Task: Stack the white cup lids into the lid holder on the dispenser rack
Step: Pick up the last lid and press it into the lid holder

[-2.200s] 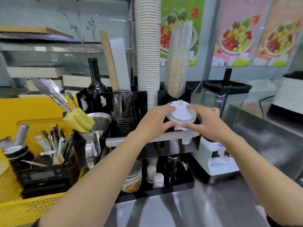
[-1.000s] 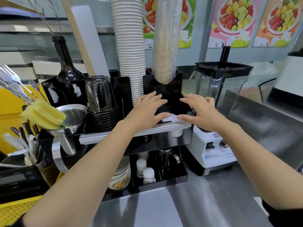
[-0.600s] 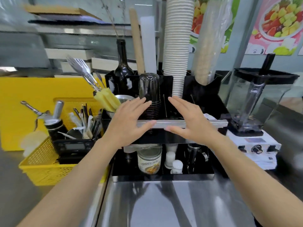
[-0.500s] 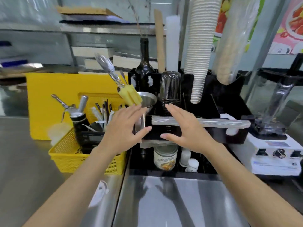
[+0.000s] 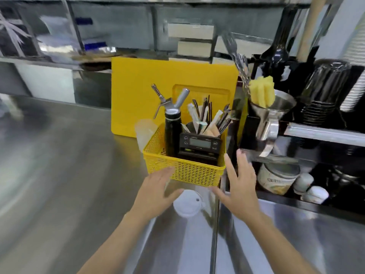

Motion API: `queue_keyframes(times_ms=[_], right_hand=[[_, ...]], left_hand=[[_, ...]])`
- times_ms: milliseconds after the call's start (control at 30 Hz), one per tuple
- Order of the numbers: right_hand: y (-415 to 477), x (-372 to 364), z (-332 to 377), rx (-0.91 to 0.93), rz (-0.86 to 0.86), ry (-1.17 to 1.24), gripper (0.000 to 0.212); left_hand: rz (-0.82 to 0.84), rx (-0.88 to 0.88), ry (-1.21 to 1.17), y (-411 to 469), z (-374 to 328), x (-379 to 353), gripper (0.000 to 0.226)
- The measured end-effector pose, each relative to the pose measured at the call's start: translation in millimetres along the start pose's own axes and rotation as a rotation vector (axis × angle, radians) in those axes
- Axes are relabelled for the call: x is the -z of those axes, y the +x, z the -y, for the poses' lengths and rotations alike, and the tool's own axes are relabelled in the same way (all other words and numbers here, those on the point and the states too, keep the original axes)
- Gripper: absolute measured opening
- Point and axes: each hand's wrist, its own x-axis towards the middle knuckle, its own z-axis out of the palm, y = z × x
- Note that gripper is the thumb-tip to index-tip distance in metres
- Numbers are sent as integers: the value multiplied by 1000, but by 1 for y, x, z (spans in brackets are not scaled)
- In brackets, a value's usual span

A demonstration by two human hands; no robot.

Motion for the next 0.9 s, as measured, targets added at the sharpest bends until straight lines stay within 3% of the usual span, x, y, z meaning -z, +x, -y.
queue_keyframes(times_ms=[67,200,400,733,900], right_hand=[[-6,-21,5,15,140,37,90],[-20,-57,12,-139,484,106,100],[-31,-89,10,-203,662,165,107],[-33,-70,22,-250,501,306,86],[-12,-2,21,-96,355,323,74]], left_hand=[[42,11,-24,0,14,-12,78],[166,12,-45,0,31,-38,79],[343,47,-98,-3,41,-70,90],[278,6,-304,-4,30,-58,74],[211,-96,-286,16,-11,-22,77]])
